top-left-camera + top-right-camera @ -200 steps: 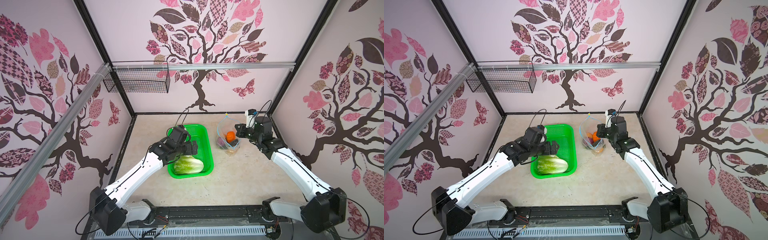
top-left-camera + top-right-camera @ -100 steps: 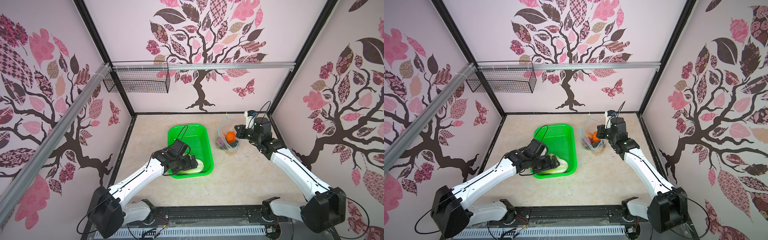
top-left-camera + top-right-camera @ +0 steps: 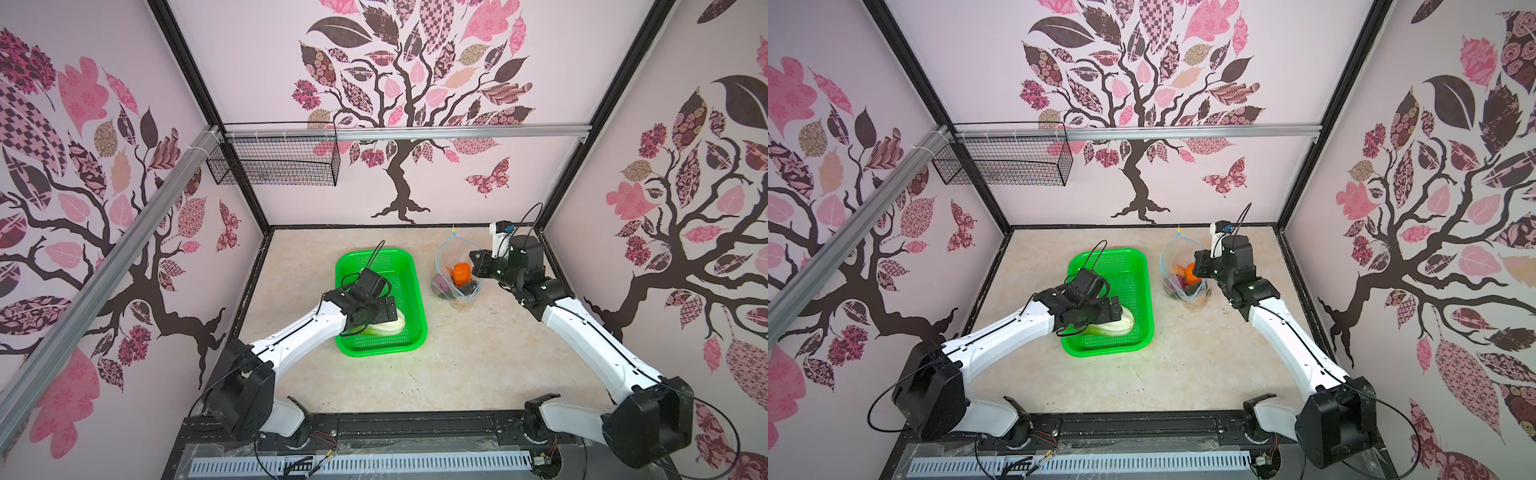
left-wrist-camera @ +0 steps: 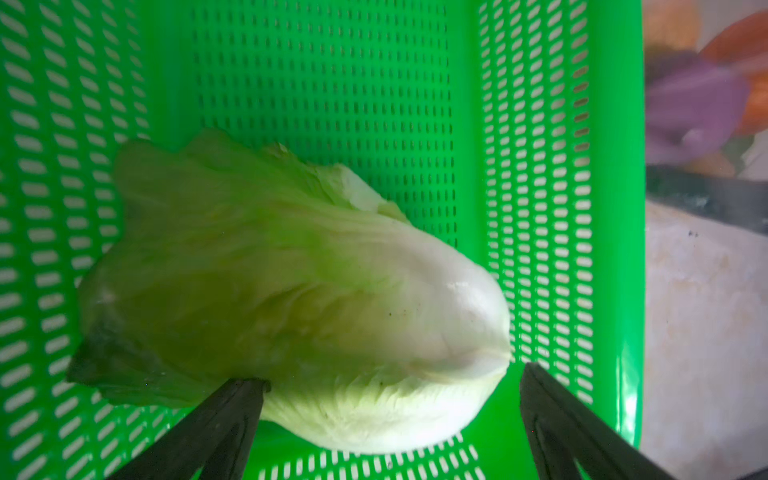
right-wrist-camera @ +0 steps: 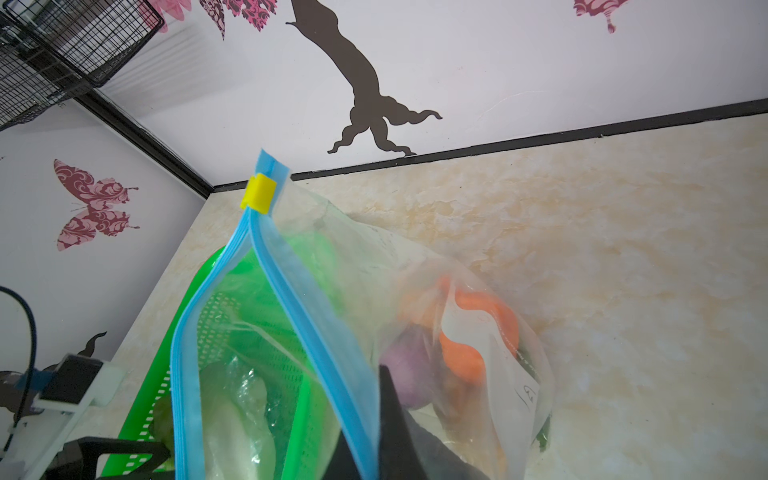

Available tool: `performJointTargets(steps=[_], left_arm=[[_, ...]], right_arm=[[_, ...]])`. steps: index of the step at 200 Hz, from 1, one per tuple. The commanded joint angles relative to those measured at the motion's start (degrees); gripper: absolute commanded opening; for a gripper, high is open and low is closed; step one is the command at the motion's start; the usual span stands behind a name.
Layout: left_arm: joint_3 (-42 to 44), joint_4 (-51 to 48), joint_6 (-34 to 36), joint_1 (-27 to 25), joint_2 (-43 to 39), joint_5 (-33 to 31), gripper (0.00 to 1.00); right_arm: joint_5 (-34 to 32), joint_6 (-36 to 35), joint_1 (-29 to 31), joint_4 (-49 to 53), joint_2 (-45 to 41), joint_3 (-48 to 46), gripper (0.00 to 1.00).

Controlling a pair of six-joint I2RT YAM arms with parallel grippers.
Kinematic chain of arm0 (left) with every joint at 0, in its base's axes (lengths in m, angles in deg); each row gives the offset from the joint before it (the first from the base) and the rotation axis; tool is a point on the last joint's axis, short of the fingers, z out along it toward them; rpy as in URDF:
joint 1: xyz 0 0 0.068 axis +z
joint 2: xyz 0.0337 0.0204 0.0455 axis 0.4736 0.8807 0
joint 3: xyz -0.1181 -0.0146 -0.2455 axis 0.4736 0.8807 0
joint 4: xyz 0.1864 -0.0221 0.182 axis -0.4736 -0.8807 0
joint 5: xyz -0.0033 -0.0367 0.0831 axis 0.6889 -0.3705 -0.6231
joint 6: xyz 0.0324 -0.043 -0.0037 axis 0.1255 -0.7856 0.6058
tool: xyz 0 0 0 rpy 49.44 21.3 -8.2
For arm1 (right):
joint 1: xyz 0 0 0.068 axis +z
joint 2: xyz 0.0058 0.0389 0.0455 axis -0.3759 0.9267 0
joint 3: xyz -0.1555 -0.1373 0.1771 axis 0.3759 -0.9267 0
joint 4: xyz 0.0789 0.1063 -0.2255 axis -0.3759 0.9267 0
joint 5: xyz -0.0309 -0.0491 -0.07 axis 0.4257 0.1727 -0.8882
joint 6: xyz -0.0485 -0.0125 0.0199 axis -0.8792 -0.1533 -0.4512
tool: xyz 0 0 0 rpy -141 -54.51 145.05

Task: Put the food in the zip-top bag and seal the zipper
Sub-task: 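Close the left gripper around the lettuce head in the green basket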

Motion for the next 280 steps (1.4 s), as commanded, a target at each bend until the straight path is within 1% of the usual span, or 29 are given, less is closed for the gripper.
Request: performJointTargets(steps=[1,27,49,70,89,115,146,157,172,199,215,240,252,262,280], left_arm=[[-4.69,5.73,5.77,0.33,3.05,-7.74,0.99],[-11.27,5.08,10.14,0.6,8.3,-11.04,0.98],[-16.3,3.32,13.49,0.65,10.55,-13.39,0.99],[-18.26,1.17,14.52,0.59,9.41,-14.59,0.99],[-17.32,-0.74,12.67,0.6,6.55,-12.94,0.99],[-12.67,-3.56,5.15,0.5,0.19,-7.29,0.99],[-2.46,-3.07,-8.21,0.51,-8.05,2.04,0.98],[0.88,-3.12,-12.6,0.52,-10.35,3.63,0.98],[5.47,-0.29,-18.86,0.52,-12.73,5.76,0.99],[11.06,7.56,-27.52,0.39,-13.87,4.35,0.99],[12.73,12.08,-34.0,0.3,-12.72,2.82,0.99],[14.4,16.4,-44.58,-0.08,-9.2,0.62,0.98],[14.76,18.85,-46.68,-0.06,-7.4,0.16,0.98],[14.27,20.7,-46.93,-0.05,-5.55,0.0,0.99],[12.17,19.04,-48.41,-0.13,-1.98,0.6,0.99]], right_arm=[[0.25,-0.45,-0.43,-1.18,-2.07,-0.28,0.0],[0.23,-0.47,-0.43,-1.19,-2.25,-0.25,0.0],[0.17,-0.55,-0.43,-1.19,-2.17,-0.31,0.0],[0.17,-0.64,-0.39,-1.27,-2.16,-0.36,0.0],[0.25,-0.73,-0.43,-1.35,-1.99,-0.23,0.0],[0.51,-0.82,-0.43,-1.4,-1.59,-0.19,0.0],[1.04,-0.84,-0.43,-1.7,-1.29,-0.09,0.0],[1.22,-0.83,-0.43,-1.78,-1.31,-0.22,0.0],[1.46,-0.75,-0.43,-1.95,-1.46,-0.35,0.0],[1.83,-0.64,-0.43,-2.24,-2.05,-0.76,0.0],[1.84,-0.57,-0.39,-2.41,-2.3,-0.88,0.0],[1.92,-0.7,-0.43,-2.74,-2.6,-1.22,0.0],[2.01,-0.72,-0.43,-2.92,-2.69,-1.36,0.0],[2.0,-0.75,-0.39,-2.98,-2.8,-1.42,0.0],[1.84,-0.99,-0.43,-2.94,-2.87,-1.37,0.0]])
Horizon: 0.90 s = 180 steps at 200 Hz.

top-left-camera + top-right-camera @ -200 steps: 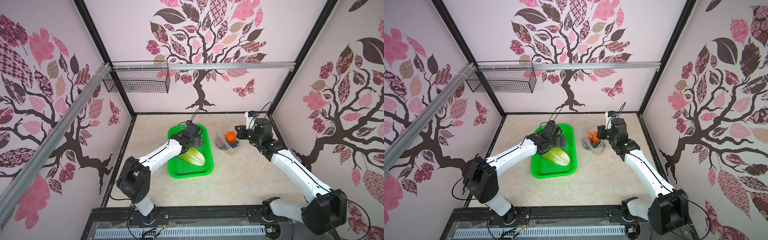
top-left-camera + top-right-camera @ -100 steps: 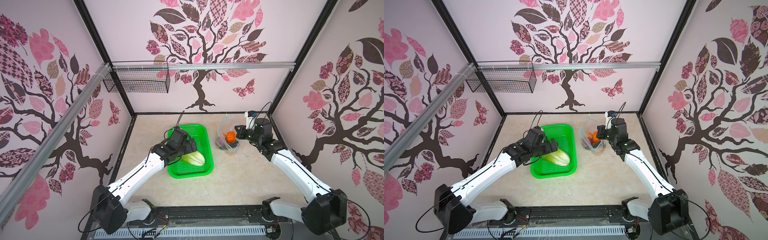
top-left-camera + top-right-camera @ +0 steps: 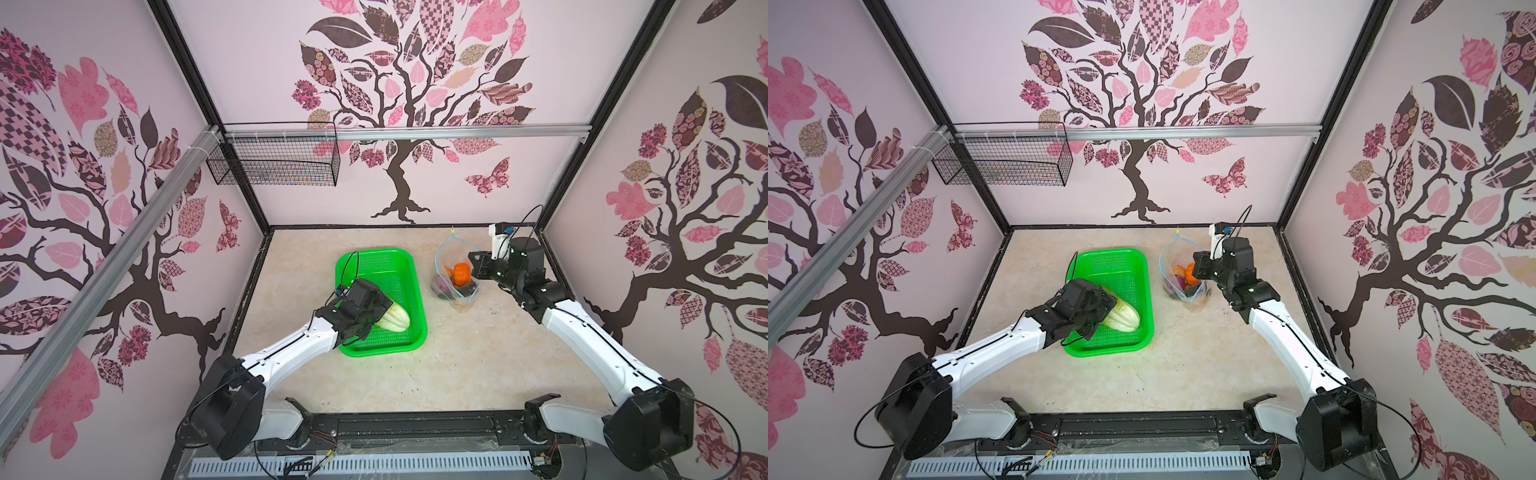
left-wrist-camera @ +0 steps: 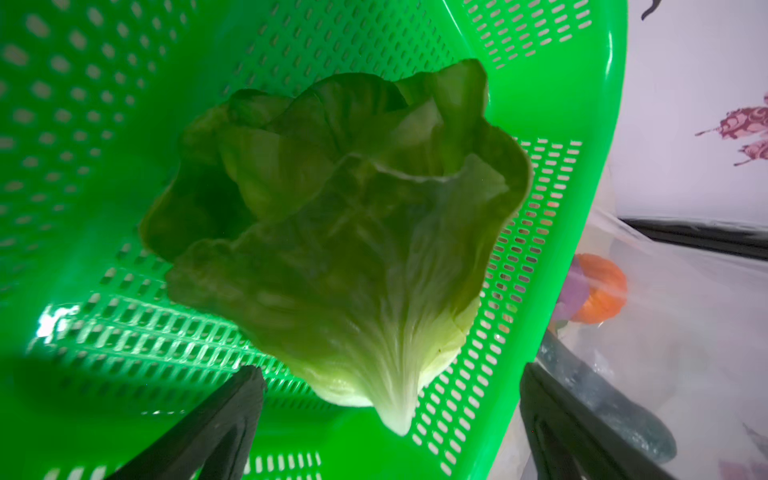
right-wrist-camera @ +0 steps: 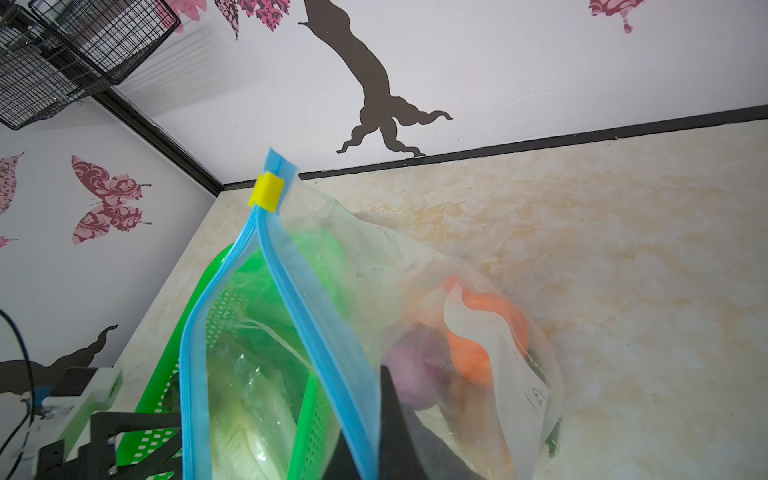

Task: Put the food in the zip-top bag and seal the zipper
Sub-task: 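Close the left gripper around the lettuce head in the green basket, then lift the lettuce with the left gripper and carry it over the bag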

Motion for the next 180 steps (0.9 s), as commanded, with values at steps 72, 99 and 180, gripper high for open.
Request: performJointTargets(steps=[72,99,180], left_arm=[[-4.37,3.77,-4.27,0.33,12.78,-1.02,0.98],[-7.7,3.98,0.2,0.85,17.07,-0.2,0.99],[-6.84,6.92,3.5,1.41,17.85,-1.99,0.56]], right_arm=[[0.13,-1.09,-0.42,-1.26,-1.32,0.16,0.0],[-0.04,-1.25,-0.41,-1.21,-1.15,0.17,0.0],[-0.66,-1.36,-0.44,-0.99,-1.05,0.36,0.0]])
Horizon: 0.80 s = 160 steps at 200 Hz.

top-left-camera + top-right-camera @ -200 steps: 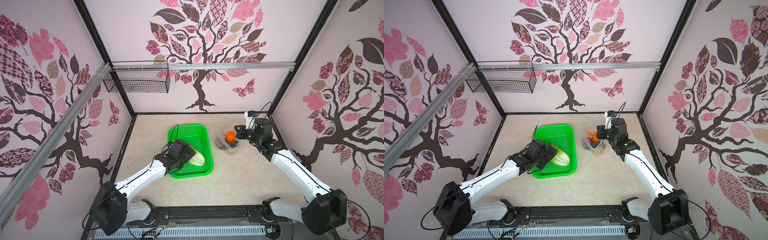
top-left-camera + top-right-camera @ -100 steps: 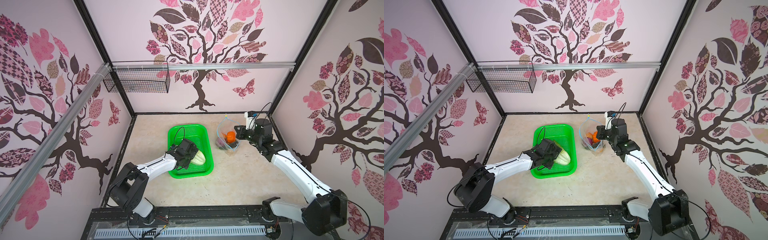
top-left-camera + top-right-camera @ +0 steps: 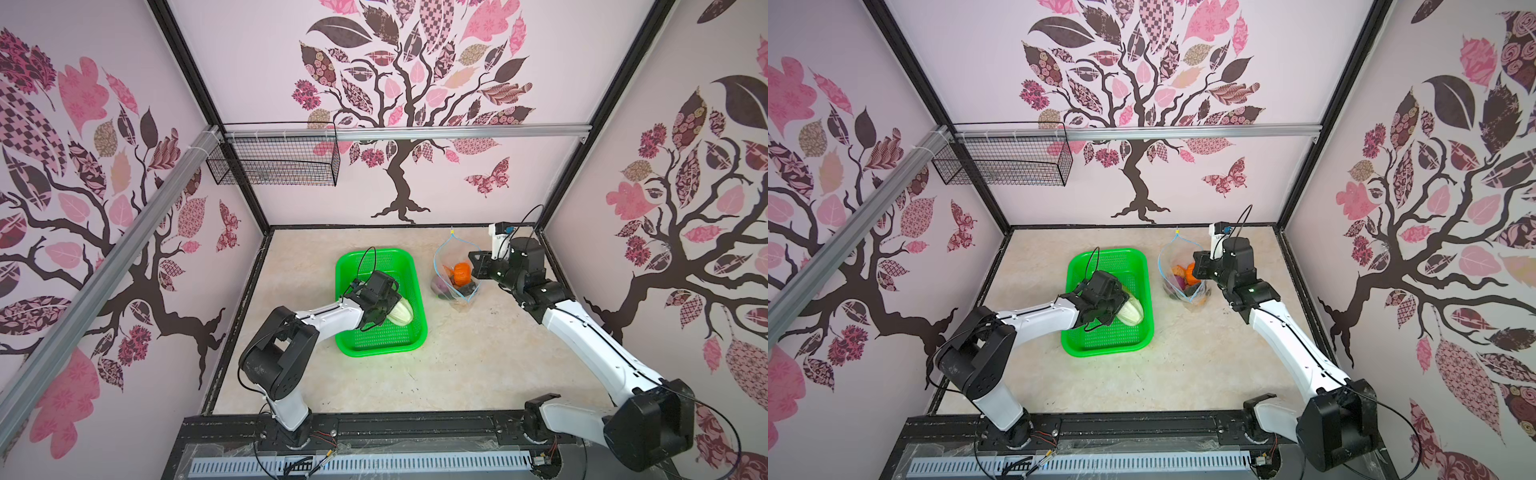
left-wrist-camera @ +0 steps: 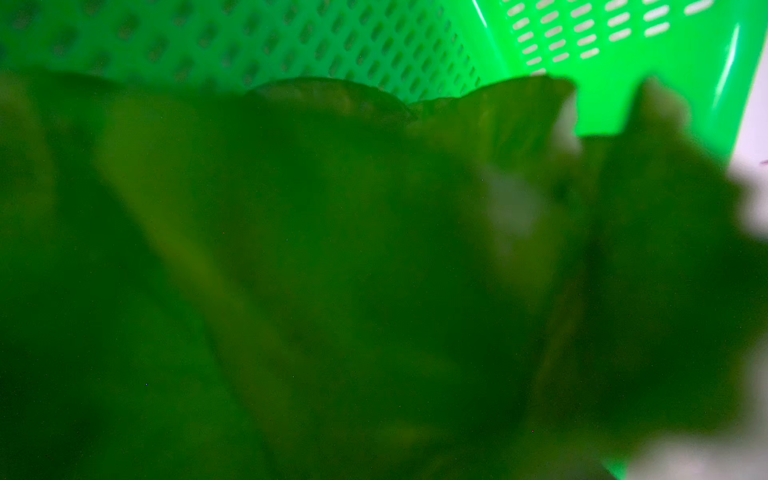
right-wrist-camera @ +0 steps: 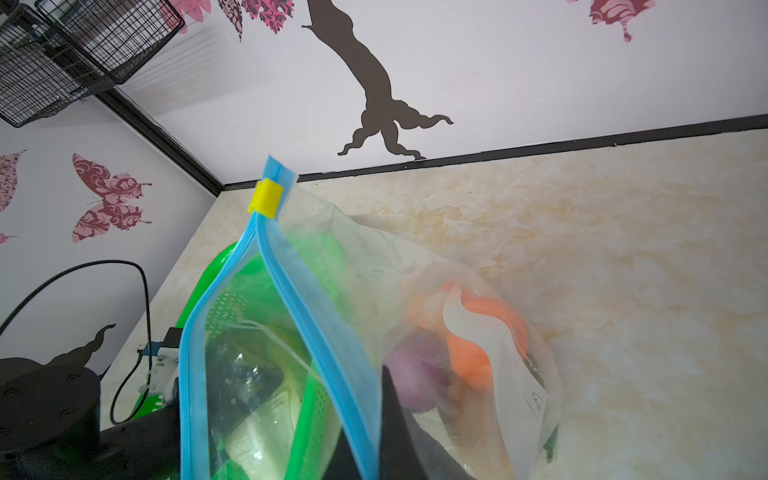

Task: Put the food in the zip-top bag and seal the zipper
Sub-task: 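Lift the lettuce with the left gripper and carry it over the bag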

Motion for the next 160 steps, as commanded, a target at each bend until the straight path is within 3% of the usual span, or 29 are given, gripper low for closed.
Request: performJointTargets(steps=[1,17,34,104,160], left_arm=[[1.04,-2.55,2.77,0.24,-1.05,-2.37,0.55],[1.41,-2.46,4.74,0.23,-3.14,-4.43,0.43],[1.38,-2.41,7.85,0.29,-5.68,-6.68,0.38],[-4.18,-3.52,29.89,0.43,-18.83,-17.95,0.41],[-5.59,7.77,44.67,0.41,-25.71,-15.8,0.43]], right_arm=[[-0.57,-0.51,-0.43,-0.62,-0.94,0.35,0.0],[-0.57,-0.45,-0.43,-0.59,-0.85,0.36,0.0],[-0.56,-0.39,-0.43,-0.69,-0.81,0.36,0.0],[-0.57,1.27,-0.43,-1.75,-0.94,0.16,0.0],[2.2,4.92,-0.43,-3.8,-1.16,-0.21,0.0]])
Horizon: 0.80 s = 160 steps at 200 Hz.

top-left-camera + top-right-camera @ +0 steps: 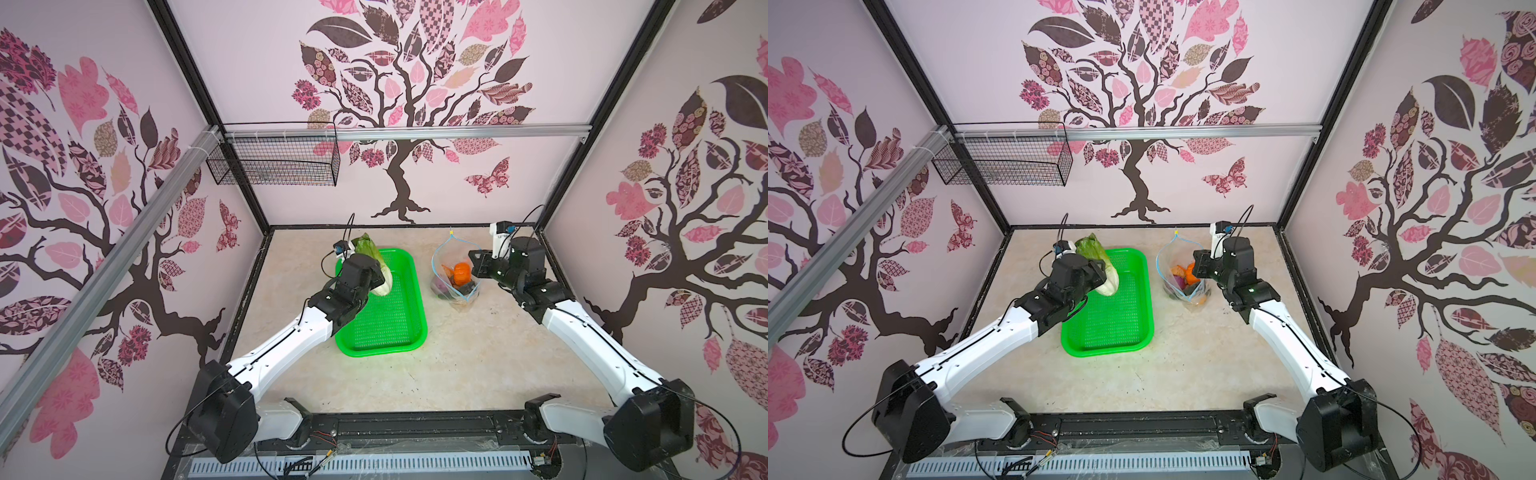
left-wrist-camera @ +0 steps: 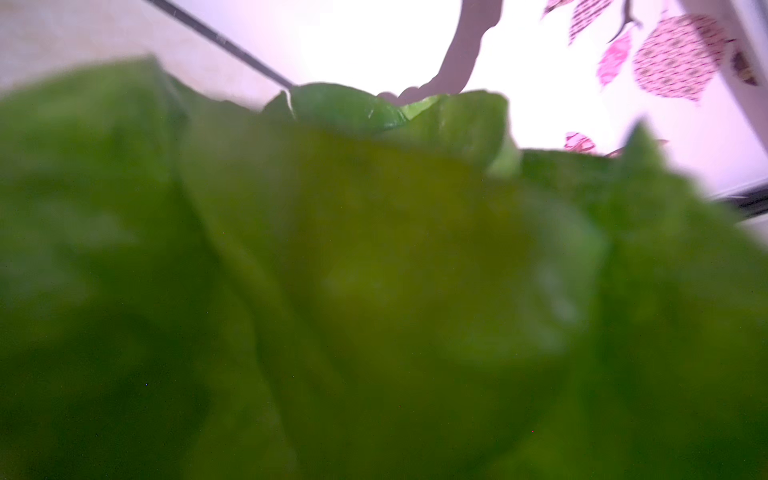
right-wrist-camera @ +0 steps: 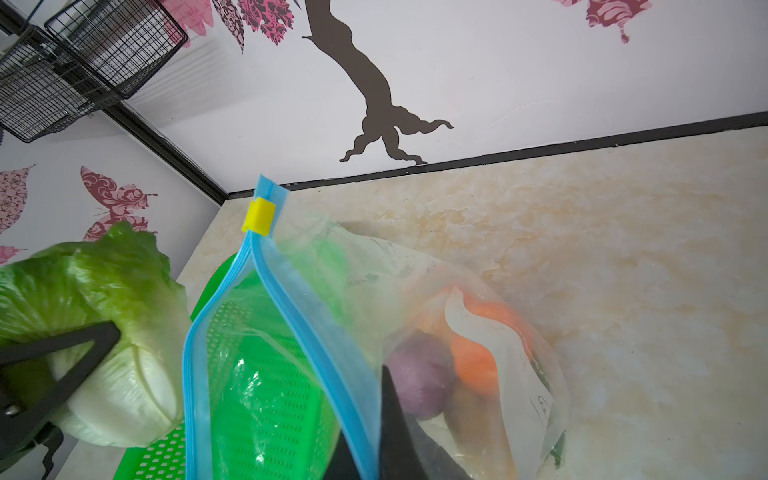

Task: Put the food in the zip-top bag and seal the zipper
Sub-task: 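Lift the lettuce with the left gripper and carry it over the bag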

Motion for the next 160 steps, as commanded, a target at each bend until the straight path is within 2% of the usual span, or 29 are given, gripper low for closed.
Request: performJointTargets(steps=[1,21,59,109,160], left_arm=[[-2.57,8.5,10.04,0.08,-2.32,1.01,0.43],[-1.65,16.76,15.78,0.05,-2.76,7.69,0.45],[-0.11,32.55,19.93,-1.02,-0.03,16.77,0.44],[-1.01,44.52,33.66,-9.23,4.27,22.18,0.44],[-1.04,54.18,34.59,-10.02,10.46,28.99,0.45]], right_arm=[[2.33,2.64,-0.43,-2.63,-1.14,-0.18,0.0],[5.52,4.85,-0.43,-3.8,-0.4,-0.18,0.0],[8.41,7.49,-0.39,-4.57,1.03,-0.12,0.0],[9.9,10.63,-0.43,-2.7,3.88,2.18,0.0],[8.31,13.8,-0.43,0.77,5.91,5.58,0.0]])
